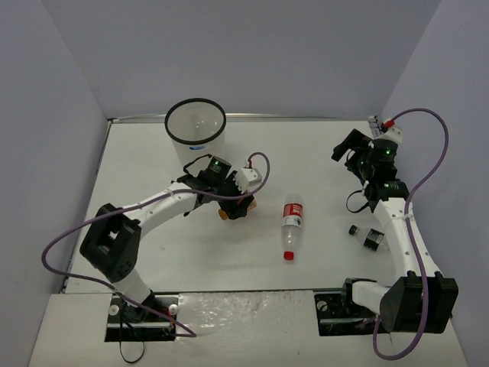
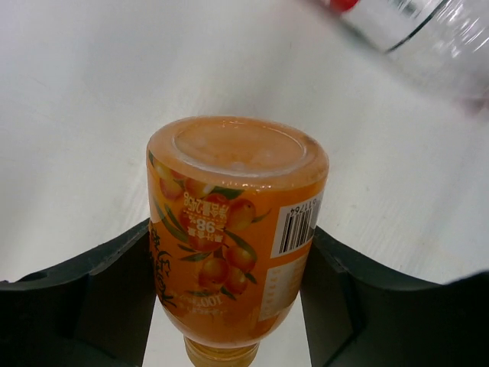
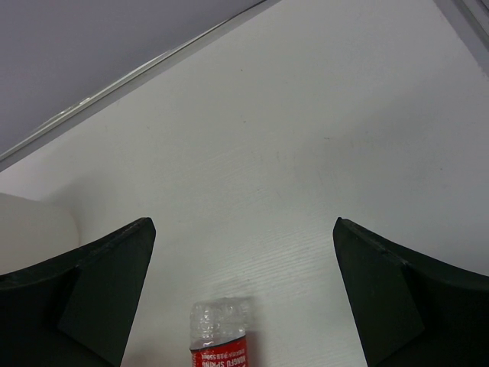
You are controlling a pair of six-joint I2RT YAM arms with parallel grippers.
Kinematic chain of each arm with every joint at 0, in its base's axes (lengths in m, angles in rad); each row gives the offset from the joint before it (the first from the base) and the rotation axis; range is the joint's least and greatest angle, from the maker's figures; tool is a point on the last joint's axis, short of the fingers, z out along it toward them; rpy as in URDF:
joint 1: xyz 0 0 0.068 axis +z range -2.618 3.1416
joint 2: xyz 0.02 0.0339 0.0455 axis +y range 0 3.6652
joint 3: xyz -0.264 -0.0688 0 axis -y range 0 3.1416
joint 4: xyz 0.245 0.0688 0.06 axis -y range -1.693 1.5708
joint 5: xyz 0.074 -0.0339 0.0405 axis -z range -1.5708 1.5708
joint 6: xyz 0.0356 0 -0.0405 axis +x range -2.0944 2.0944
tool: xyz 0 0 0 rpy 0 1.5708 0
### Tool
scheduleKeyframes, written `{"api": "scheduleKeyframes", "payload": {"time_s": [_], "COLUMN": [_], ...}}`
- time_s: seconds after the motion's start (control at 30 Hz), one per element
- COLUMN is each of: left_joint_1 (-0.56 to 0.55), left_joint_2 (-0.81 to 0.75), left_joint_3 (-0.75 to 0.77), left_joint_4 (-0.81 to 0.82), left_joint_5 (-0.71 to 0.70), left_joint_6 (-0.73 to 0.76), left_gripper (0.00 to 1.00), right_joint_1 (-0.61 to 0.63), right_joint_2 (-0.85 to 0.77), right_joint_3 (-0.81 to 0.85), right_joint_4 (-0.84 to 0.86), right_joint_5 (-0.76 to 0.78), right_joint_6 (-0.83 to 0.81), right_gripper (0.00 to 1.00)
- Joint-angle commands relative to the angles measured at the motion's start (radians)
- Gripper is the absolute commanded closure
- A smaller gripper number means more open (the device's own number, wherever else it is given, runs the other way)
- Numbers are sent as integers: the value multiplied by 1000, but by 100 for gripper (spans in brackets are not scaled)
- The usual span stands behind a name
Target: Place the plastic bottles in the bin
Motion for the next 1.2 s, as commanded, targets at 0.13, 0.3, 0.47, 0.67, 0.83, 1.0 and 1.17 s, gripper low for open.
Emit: {"api": "scheduleKeyframes", "payload": {"time_s": [0.13, 0.3, 0.47, 0.67, 0.83, 1.0, 1.17], "left_joint_1": [-3, 1, 68, 257, 312, 319, 319], "left_joint_2": [-225, -260, -228, -117, -40, 27, 83], "left_joint_3": [154, 224, 324, 422, 454, 465, 540], "left_joint_4": [227, 366, 430, 422, 406, 448, 400], "left_joint_5": [-365, -652, -832, -771, -747, -734, -724], "left_joint_6": [-153, -178, -237, -367, -403, -397, -405], "left_gripper": [87, 88, 88, 88, 87, 79, 63], "right_joint_1": [2, 2, 2, 2, 2, 2, 2], "right_joint_2": [-49, -56, -50, -51, -55, -40, -24], "right_joint_3": [-6, -7, -6, -3, -5, -1, 1], "right_joint_4": [58, 60, 57, 57, 57, 57, 57], "right_joint_5": [39, 37, 38, 31, 30, 27, 22], "right_joint_6": [-12, -18, -18, -23, -24, -24, -26], "right_gripper": [0, 0, 0, 0, 0, 0, 0]}}
